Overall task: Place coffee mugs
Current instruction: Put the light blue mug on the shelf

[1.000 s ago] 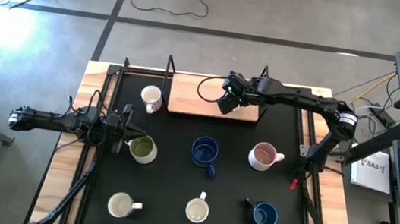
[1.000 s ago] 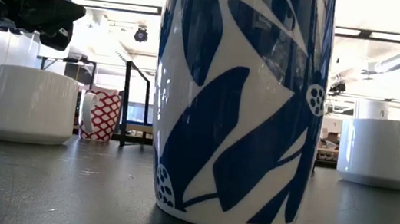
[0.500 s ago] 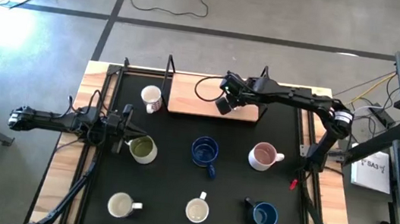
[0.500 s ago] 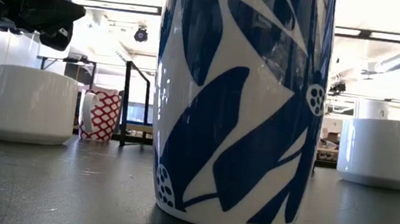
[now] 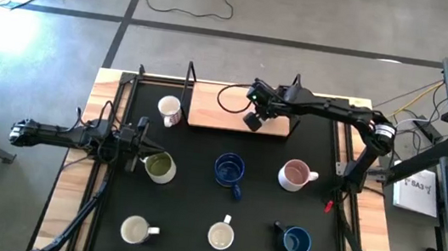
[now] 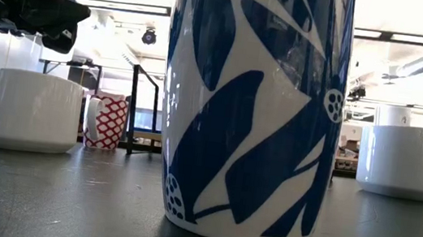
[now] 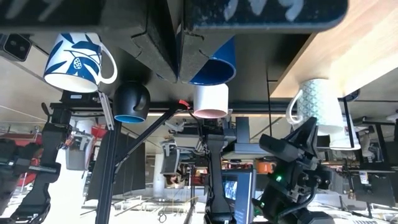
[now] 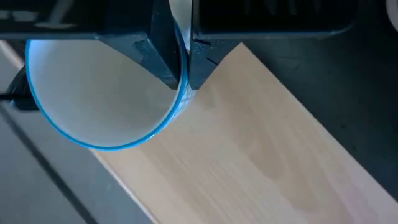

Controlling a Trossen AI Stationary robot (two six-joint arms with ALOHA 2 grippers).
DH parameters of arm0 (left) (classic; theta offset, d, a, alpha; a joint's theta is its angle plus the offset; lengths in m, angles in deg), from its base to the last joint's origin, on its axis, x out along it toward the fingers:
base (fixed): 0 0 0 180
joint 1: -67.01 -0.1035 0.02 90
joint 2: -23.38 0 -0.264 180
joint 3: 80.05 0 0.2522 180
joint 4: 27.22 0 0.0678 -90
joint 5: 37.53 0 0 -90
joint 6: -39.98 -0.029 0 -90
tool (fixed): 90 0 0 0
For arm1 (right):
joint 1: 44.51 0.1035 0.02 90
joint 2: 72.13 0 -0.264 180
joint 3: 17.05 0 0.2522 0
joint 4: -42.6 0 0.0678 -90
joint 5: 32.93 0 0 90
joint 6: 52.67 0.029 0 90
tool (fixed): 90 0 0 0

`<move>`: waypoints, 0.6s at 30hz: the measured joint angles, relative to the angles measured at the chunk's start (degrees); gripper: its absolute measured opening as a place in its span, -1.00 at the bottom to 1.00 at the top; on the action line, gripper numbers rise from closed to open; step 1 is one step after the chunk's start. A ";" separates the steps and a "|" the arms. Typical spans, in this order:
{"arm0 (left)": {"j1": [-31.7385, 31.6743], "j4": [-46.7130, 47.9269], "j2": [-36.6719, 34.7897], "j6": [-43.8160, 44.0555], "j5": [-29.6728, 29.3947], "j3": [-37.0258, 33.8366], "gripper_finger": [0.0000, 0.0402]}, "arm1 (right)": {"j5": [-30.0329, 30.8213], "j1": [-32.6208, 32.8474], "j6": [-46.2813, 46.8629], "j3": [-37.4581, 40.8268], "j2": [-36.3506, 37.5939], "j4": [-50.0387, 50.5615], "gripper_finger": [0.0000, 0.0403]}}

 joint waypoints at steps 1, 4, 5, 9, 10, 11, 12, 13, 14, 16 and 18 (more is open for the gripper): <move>-0.01 -0.02 0.02 0.01 0.00 0.00 -1.00 | 0.00 -0.02 -1.05 -0.16 0.05 0.00 -0.94; -0.01 -0.01 0.01 0.01 -0.01 0.00 -1.00 | 0.00 -0.21 -5.49 -0.52 0.06 0.13 -0.95; -0.01 -0.02 0.00 0.02 0.00 0.00 -1.00 | 0.00 -0.36 -7.44 -0.66 0.06 0.13 -0.95; -0.02 -0.02 0.00 0.00 -0.02 0.00 -1.00 | -2.32 -1.50 -15.14 -0.78 0.12 0.07 -0.95; 0.00 -0.02 0.01 0.00 -0.02 0.00 -1.00 | -3.58 -1.93 -16.82 -0.78 0.12 0.09 -0.95; 0.00 0.00 0.01 0.02 -0.02 0.00 -1.00 | -4.73 -2.41 -18.40 -0.78 0.12 0.09 -0.95; -0.01 -0.01 0.01 0.00 -0.01 0.00 -1.00 | -5.76 -2.90 -20.26 -0.78 0.12 0.09 -0.95; 0.00 -0.02 0.00 0.02 -0.02 0.00 -1.00 | -6.81 -3.41 -22.13 -0.78 0.12 0.05 -0.95; -0.02 0.00 0.00 0.00 0.00 0.00 -1.00 | -7.52 -3.87 -23.70 -0.78 0.12 0.00 -0.95; -0.01 -0.02 0.01 0.00 0.01 0.00 -1.00 | -8.35 -4.85 -26.66 -0.78 0.15 0.00 -0.95; -0.02 -0.01 0.00 0.01 0.00 0.00 -1.00 | -10.05 -5.87 -30.29 -0.78 0.28 0.00 -0.95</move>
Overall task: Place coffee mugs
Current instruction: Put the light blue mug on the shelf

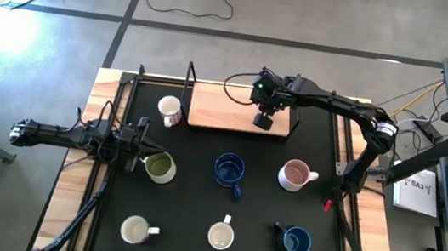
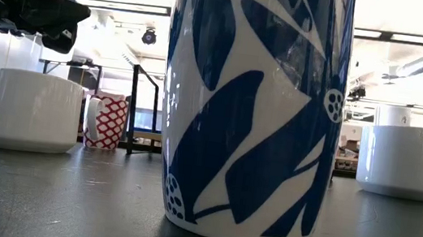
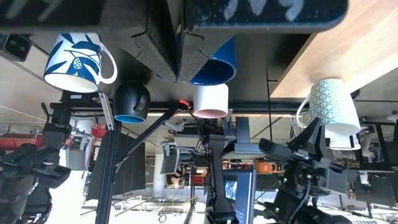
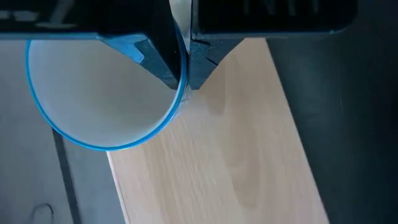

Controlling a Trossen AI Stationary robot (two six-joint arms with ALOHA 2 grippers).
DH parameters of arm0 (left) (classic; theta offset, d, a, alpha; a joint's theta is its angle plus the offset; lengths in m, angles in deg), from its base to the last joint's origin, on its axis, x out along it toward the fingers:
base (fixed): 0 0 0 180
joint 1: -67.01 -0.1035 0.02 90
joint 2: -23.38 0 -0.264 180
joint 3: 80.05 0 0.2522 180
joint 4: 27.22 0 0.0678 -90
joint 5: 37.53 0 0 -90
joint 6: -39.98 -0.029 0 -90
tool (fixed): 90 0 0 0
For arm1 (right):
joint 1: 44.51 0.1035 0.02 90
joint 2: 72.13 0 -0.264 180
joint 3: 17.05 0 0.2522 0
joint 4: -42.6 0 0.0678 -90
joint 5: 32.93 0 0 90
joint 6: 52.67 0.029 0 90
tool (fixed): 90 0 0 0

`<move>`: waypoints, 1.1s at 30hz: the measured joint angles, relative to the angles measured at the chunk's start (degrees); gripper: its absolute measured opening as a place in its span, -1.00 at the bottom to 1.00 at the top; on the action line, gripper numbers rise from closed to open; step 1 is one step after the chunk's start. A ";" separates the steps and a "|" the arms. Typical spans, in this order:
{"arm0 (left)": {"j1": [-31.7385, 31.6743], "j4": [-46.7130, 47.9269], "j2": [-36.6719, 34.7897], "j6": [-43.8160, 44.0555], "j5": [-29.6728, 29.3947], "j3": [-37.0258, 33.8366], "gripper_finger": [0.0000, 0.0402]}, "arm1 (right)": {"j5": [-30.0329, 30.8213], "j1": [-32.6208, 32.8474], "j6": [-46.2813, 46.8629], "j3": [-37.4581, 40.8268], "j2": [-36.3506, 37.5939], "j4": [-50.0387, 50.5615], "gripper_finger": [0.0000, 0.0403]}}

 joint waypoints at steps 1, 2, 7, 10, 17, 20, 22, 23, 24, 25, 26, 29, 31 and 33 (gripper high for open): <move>0.01 -0.01 0.00 0.00 0.00 0.00 -1.00 | -1.26 -0.52 -2.18 0.00 0.08 -0.02 -0.95; 0.00 -0.01 0.00 0.00 0.00 0.00 -1.00 | -2.76 -1.00 -4.33 0.00 0.18 -0.02 -0.95; 0.00 -0.01 0.02 0.00 -0.02 0.00 -1.00 | -8.60 -2.42 -12.55 0.00 0.33 -1.46 -0.95; 0.02 0.00 0.00 -0.01 -0.02 0.00 -1.00 | -12.83 -3.19 -18.28 0.00 0.33 -1.18 -0.95; 0.02 -0.01 0.01 0.00 -0.01 0.00 -1.00 | -13.46 -5.44 -25.90 0.00 0.33 -0.95 -0.95; 0.00 -0.02 0.00 -0.01 -0.01 0.00 -1.00 | -13.42 -6.91 -26.76 0.00 0.33 -0.94 -0.95; 0.01 -0.02 0.01 0.02 -0.02 0.00 -1.00 | -13.38 -7.80 -26.74 0.00 0.33 -0.81 -0.95; 0.01 -0.02 0.02 0.00 -0.01 0.00 -1.00 | -13.43 -8.24 -26.74 0.00 0.33 -0.69 -0.95; -0.01 0.01 0.00 0.01 -0.01 0.00 -1.00 | -13.52 -8.61 -26.71 0.00 0.33 -0.62 -0.95; -0.01 0.00 0.00 0.00 -0.02 0.00 -1.00 | -13.59 -8.98 -26.71 0.00 0.33 -0.58 -0.95; 0.02 0.01 0.00 -0.01 -0.02 0.00 -1.00 | -13.75 -9.28 -26.71 0.00 0.33 -0.52 -0.95; -0.01 0.00 0.00 -0.01 0.01 0.00 -1.00 | -15.75 -9.98 -26.71 0.00 0.33 -0.57 -0.94; 0.01 0.00 0.00 0.00 0.00 0.00 -1.00 | -16.36 -10.00 -26.71 0.00 0.33 -0.57 -0.92; 0.00 0.00 0.01 0.00 -0.01 0.00 -1.00 | -16.33 -9.98 -26.43 0.00 0.33 -0.58 -0.92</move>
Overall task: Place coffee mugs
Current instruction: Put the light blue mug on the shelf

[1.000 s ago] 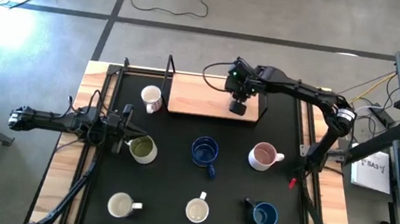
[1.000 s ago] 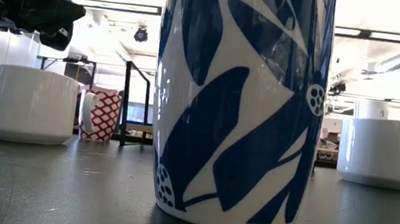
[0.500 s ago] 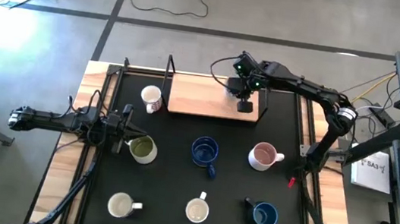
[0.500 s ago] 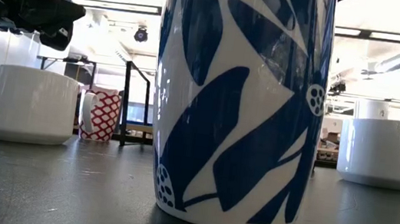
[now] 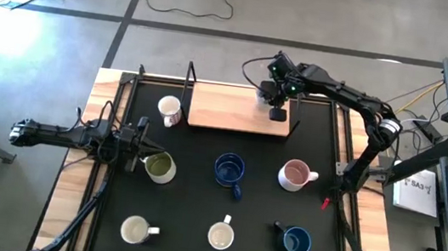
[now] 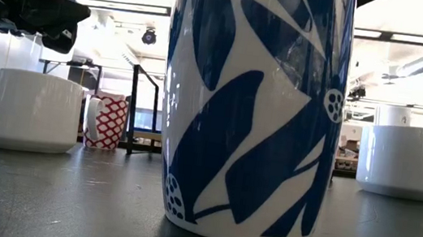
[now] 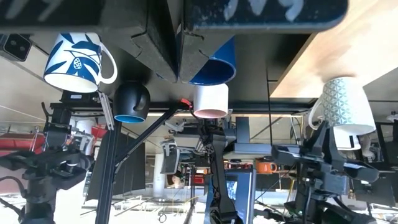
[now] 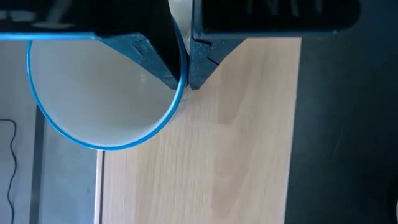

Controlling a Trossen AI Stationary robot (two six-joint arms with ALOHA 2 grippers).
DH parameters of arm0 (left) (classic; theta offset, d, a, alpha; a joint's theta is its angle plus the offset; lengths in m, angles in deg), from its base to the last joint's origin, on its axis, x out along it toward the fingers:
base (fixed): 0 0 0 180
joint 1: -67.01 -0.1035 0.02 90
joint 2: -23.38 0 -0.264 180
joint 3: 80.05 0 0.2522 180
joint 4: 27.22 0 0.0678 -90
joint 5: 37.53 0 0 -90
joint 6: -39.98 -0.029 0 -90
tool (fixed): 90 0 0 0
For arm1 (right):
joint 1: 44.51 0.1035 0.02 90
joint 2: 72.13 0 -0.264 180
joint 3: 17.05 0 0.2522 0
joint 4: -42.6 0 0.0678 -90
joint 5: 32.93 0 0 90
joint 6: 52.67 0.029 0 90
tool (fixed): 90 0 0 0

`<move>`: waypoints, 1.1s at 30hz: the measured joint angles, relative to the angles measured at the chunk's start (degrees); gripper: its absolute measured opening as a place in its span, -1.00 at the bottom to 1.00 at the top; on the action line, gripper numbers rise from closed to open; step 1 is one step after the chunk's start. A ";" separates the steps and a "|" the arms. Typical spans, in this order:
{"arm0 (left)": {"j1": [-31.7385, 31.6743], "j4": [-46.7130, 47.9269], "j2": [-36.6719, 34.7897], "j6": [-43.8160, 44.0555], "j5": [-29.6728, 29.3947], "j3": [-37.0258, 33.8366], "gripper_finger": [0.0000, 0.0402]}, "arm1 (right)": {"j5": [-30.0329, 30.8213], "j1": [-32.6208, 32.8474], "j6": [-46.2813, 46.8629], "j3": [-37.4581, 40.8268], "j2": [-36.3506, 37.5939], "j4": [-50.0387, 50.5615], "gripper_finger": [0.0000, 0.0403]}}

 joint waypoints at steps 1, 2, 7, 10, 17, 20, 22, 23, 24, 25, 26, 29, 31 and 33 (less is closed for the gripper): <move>0.00 -0.01 -0.01 0.00 -0.01 0.00 -1.00 | -0.01 0.02 0.57 0.00 0.00 -0.01 -0.92; 0.01 -0.02 -0.01 0.01 -0.01 0.00 -1.00 | -0.01 0.01 1.69 0.00 0.00 -0.03 -0.91; 0.01 0.00 0.00 -0.01 -0.01 0.00 -1.00 | 0.28 -0.02 5.20 0.00 0.00 0.04 -0.90; 0.00 0.00 0.01 -0.01 0.00 0.00 -1.00 | 0.24 0.00 7.07 0.00 0.00 0.40 -0.87; 0.01 -0.02 0.01 0.01 0.01 0.00 -1.00 | 0.26 0.00 8.79 0.00 0.11 2.99 -0.72; 0.01 -0.02 -0.01 -0.01 -0.01 0.00 -1.00 | 0.32 0.00 9.49 -0.25 0.11 3.70 -0.64; 0.00 -0.02 -0.01 0.01 0.00 0.00 -1.00 | 0.39 0.00 11.79 -1.01 0.11 3.79 -0.58; 0.00 -0.02 0.00 -0.01 0.00 0.00 -1.00 | 0.37 0.00 13.71 -1.58 0.15 3.70 -0.55; 0.01 0.00 0.00 0.00 -0.01 0.00 -1.00 | 0.37 0.00 15.87 -2.03 0.19 3.69 -0.53; 0.01 -0.02 -0.01 0.00 0.01 0.00 -1.00 | 0.31 0.00 18.27 -2.38 0.22 3.71 -0.50; 0.00 -0.02 0.00 -0.01 0.00 0.00 -1.00 | 0.27 0.00 20.86 -2.61 0.22 3.69 -0.48; 0.01 -0.02 -0.01 -0.01 -0.01 0.00 -1.00 | 0.30 0.00 30.31 -2.82 0.22 3.74 -0.43; 0.01 0.00 0.00 0.01 0.00 0.00 -1.00 | 0.28 0.00 38.09 -2.82 0.22 3.77 -0.40; 0.01 -0.01 0.00 0.01 0.00 0.00 -1.00 | 0.25 0.05 43.43 -2.78 0.22 3.77 -0.38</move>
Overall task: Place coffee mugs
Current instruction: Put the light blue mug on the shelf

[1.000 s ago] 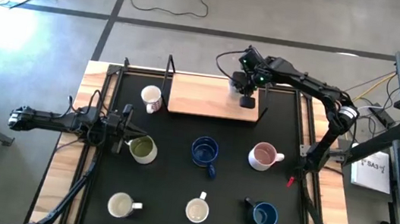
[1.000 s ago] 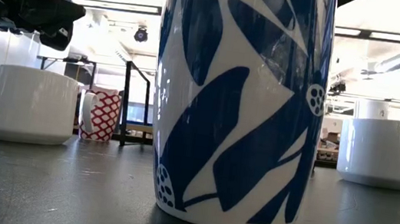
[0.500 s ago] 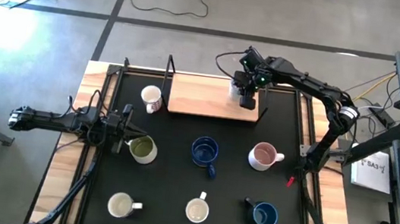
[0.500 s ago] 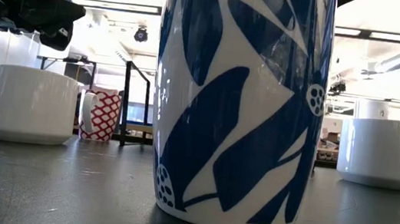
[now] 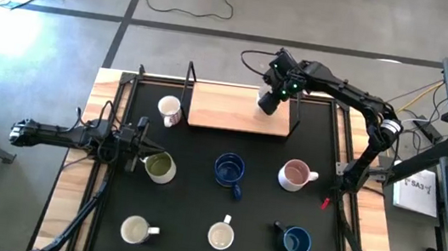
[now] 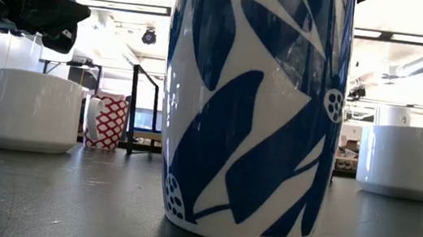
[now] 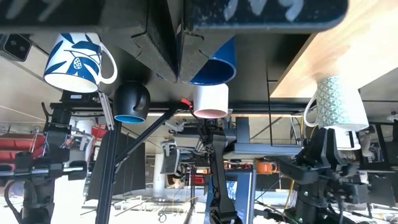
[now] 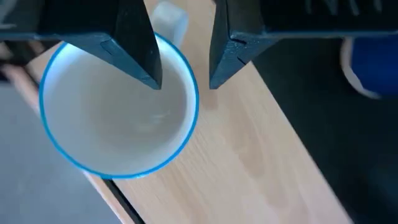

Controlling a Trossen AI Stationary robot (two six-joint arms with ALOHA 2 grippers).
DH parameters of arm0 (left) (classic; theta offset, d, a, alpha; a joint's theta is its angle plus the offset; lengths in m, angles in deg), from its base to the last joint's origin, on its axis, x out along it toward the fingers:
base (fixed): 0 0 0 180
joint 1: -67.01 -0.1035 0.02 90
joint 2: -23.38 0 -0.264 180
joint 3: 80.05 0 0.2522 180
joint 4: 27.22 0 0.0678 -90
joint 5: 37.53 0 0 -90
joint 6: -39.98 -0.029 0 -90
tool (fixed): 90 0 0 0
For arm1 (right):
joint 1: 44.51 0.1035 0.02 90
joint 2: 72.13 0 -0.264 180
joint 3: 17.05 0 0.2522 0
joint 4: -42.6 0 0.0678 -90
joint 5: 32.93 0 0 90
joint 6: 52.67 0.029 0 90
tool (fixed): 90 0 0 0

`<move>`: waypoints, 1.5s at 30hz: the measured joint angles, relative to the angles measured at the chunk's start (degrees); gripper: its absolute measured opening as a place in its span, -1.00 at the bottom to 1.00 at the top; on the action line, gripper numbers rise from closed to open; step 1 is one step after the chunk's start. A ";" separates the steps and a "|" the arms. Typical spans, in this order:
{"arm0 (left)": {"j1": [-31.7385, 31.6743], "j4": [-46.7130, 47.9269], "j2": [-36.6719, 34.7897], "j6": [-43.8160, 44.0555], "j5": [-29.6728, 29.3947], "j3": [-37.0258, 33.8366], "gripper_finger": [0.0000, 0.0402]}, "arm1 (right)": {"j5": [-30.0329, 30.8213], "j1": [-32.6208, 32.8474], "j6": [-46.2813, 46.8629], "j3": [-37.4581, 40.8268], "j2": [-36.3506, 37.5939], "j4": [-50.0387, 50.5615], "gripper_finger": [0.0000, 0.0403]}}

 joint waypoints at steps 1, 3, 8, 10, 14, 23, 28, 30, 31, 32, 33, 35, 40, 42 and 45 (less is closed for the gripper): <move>-0.01 0.01 0.01 -0.02 0.02 0.00 -1.00 | 0.05 0.10 1.64 0.00 0.00 -0.02 -0.37; 0.00 0.00 0.00 -0.01 0.02 0.00 -1.00 | 0.02 0.41 3.22 0.01 0.00 -0.22 -0.35; 0.00 0.01 0.00 -0.02 0.01 0.00 -1.00 | 0.06 1.25 4.37 0.04 0.00 -3.84 -0.31; -0.01 0.01 -0.01 0.01 0.02 0.00 -1.00 | 0.15 1.50 4.43 0.04 -0.03 -5.72 -0.30; -0.01 0.00 -0.01 -0.01 -0.01 0.00 -1.00 | 2.19 1.74 4.31 0.05 -0.90 -7.85 -0.31; -0.01 -0.01 0.00 0.01 0.02 0.00 -1.00 | 4.56 1.74 3.87 0.03 -5.56 -8.15 -0.37; 0.00 0.01 0.01 -0.02 -0.01 0.00 -1.00 | 4.83 1.74 3.25 -0.07 -5.57 -8.31 -0.49; -0.01 0.01 0.01 0.01 0.00 0.00 -1.00 | 4.88 1.70 2.88 -0.07 -5.55 -8.06 -0.60; 0.00 0.01 0.01 0.00 0.00 0.00 -1.00 | 4.95 1.72 2.67 -0.07 -5.55 -7.93 -0.66; 0.01 -0.01 -0.01 -0.01 -0.01 0.00 -1.00 | 4.95 1.72 2.06 -0.07 -5.51 -7.55 -0.73; 0.00 -0.01 0.01 0.00 0.00 0.00 -1.00 | 5.02 1.72 1.43 -0.07 -5.51 -7.34 -0.80; 0.00 0.01 0.01 -0.01 0.00 0.00 -1.00 | 5.28 1.72 -0.07 -0.16 -5.51 -7.27 -0.90; 0.01 -0.01 -0.01 0.00 0.01 0.00 -1.00 | 5.10 1.72 -2.65 -0.20 -5.45 -6.43 -0.92; 0.00 0.01 -0.01 0.00 -0.01 0.00 -1.00 | 5.36 1.72 -3.58 -0.20 -5.40 -5.60 -0.92; -0.01 0.01 -0.01 0.00 0.01 0.00 -1.00 | 7.79 1.74 -4.37 -0.26 -5.32 -4.20 -0.92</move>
